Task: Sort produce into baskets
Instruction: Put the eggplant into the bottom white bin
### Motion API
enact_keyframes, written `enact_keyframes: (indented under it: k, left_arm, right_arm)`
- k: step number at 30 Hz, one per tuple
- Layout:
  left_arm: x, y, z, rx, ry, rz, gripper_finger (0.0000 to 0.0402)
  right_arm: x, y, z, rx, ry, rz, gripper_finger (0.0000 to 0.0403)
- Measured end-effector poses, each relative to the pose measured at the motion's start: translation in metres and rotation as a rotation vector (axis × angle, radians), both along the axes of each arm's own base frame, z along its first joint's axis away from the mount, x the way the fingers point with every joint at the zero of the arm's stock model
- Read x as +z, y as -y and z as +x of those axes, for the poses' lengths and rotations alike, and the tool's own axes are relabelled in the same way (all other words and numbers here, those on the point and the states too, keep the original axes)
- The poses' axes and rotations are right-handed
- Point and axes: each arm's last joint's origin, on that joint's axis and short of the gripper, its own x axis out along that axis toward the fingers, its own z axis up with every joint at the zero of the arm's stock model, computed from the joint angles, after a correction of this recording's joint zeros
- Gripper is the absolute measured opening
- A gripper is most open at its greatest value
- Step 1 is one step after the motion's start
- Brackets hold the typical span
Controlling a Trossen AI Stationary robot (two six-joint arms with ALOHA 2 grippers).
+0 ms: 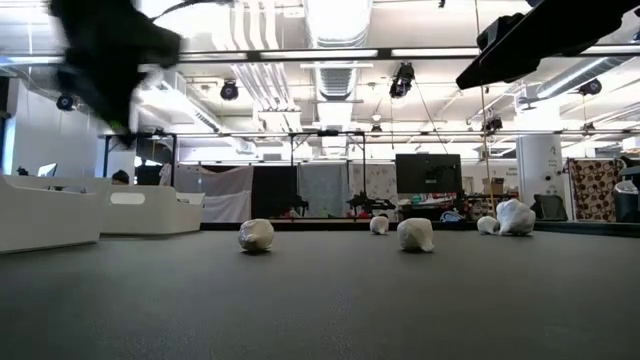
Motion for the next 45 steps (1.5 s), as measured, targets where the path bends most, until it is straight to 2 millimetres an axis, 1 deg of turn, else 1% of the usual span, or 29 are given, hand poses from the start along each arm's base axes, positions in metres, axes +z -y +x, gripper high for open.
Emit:
enact_keyframes:
  k: [2, 4, 7, 10, 14, 19, 23, 30, 34, 38, 42, 45]
  left_arm:
    - [0.005, 0.0, -0.019, 0.12, -0.112, -0.054, 0.0036]
    - [0.009, -0.002, -0.033, 0.201, -0.205, -0.083, 0.0036]
    - [0.01, -0.006, -0.044, 0.262, -0.257, -0.066, 0.0036]
    - [0.004, -0.01, -0.047, 0.304, -0.279, -0.048, 0.0036]
    - [-0.018, -0.017, -0.05, 0.371, -0.334, 0.015, 0.0036]
    - [-0.051, -0.021, -0.051, 0.396, -0.38, 0.048, 0.0038]
    - [-0.069, -0.023, -0.054, 0.428, -0.438, 0.098, 0.0062]
    - [-0.081, -0.021, -0.048, 0.426, -0.481, 0.135, 0.0139]
    - [-0.088, -0.019, -0.04, 0.391, -0.437, 0.143, 0.0172]
    - [-0.088, -0.016, -0.024, 0.347, -0.321, 0.16, 0.0187]
    - [-0.079, -0.013, -0.01, 0.307, -0.263, 0.176, 0.0189]
    - [-0.072, -0.011, -0.004, 0.284, -0.25, 0.183, 0.0189]
  right_arm:
    - [0.0, 0.0, 0.0, -0.005, 0.0, 0.007, 0.0219]
    - [0.0, 0.0, 0.0, -0.008, 0.001, 0.012, 0.0219]
    - [0.0, 0.0, 0.0, -0.007, 0.001, 0.011, 0.0219]
    - [0.0, 0.0, 0.0, -0.008, 0.001, 0.011, 0.0219]
    - [0.0, 0.0, 0.0, -0.007, 0.0, 0.011, 0.0219]
    - [0.0, 0.0, 0.0, -0.007, 0.0, 0.011, 0.0219]
    - [0.0, 0.0, 0.0, -0.008, 0.0, 0.011, 0.0219]
    - [0.0, 0.0, 0.0, -0.012, 0.002, 0.009, 0.0219]
    - [0.0, 0.0, 0.0, -0.012, 0.002, 0.009, 0.0219]
    - [0.0, 0.0, 0.0, -0.013, 0.002, 0.01, 0.0219]
    - [0.0, 0.0, 0.0, -0.013, 0.002, 0.01, 0.0219]
    - [0.0, 0.0, 0.0, -0.014, 0.003, 0.01, 0.0219]
